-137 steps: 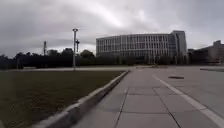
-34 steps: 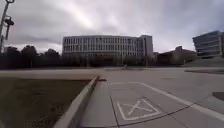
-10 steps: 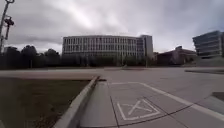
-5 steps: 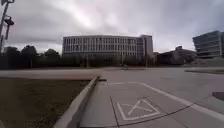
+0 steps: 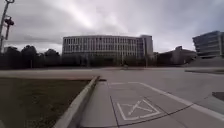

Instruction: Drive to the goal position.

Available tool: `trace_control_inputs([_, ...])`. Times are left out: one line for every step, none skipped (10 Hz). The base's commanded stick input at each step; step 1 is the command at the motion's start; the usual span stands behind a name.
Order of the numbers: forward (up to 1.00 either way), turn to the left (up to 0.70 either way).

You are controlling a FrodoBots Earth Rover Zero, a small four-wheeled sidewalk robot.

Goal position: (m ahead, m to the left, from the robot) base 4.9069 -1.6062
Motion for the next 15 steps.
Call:
trace_control_inputs([0.05,0.00])
trace_control_inputs([0.05,0.00])
trace_control_inputs([0.06,0.00])
trace_control_inputs([0.06,0.00])
trace_control_inputs([0.06,0.00])
trace_control_inputs([0.05,0.00])
trace_control_inputs([0.05,0.00])
trace_control_inputs([0.06,0.00])
trace_control_inputs([0.06,0.00])
trace_control_inputs([0.06,0.00])
trace_control_inputs([0.05,0.00])
trace_control_inputs([0.05,0.00])
trace_control_inputs([0.05,0.00])
trace_control_inputs([0.06,0.00])
trace_control_inputs([0.06,0.00])
